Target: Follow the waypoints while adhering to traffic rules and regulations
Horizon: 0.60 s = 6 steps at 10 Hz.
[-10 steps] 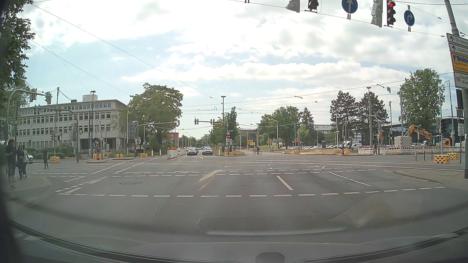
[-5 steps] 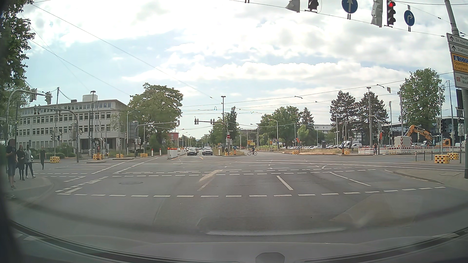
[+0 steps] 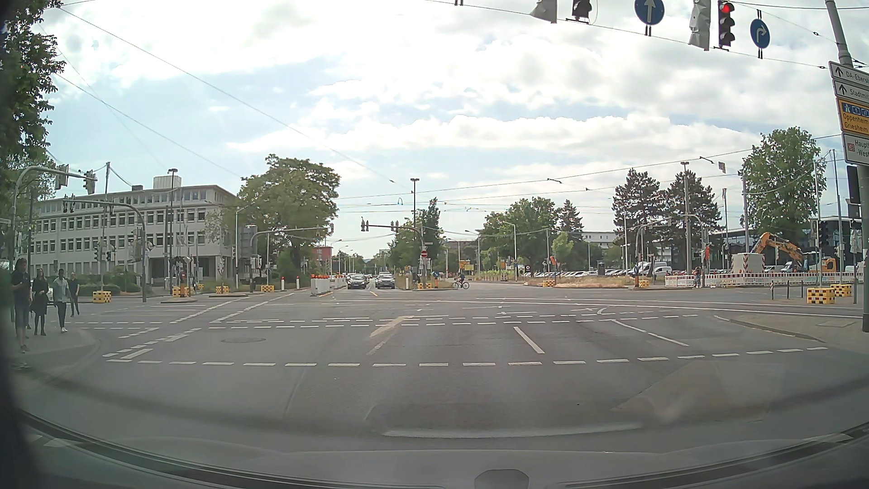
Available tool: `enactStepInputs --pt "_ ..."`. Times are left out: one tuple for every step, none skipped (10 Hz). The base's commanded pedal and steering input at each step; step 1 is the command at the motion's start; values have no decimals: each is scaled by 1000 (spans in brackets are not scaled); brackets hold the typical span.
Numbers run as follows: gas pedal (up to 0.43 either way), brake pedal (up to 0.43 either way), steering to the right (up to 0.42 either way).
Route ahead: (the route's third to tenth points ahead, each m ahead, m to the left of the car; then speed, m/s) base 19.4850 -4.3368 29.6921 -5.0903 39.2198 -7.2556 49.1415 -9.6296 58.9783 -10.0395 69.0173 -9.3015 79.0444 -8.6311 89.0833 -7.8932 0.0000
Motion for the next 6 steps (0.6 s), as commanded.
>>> enactStepInputs --pt "0 268 20" --pt "0 262 20" --pt "0 268 18" --pt "0 262 15" --pt "0 268 14" --pt "0 262 14"
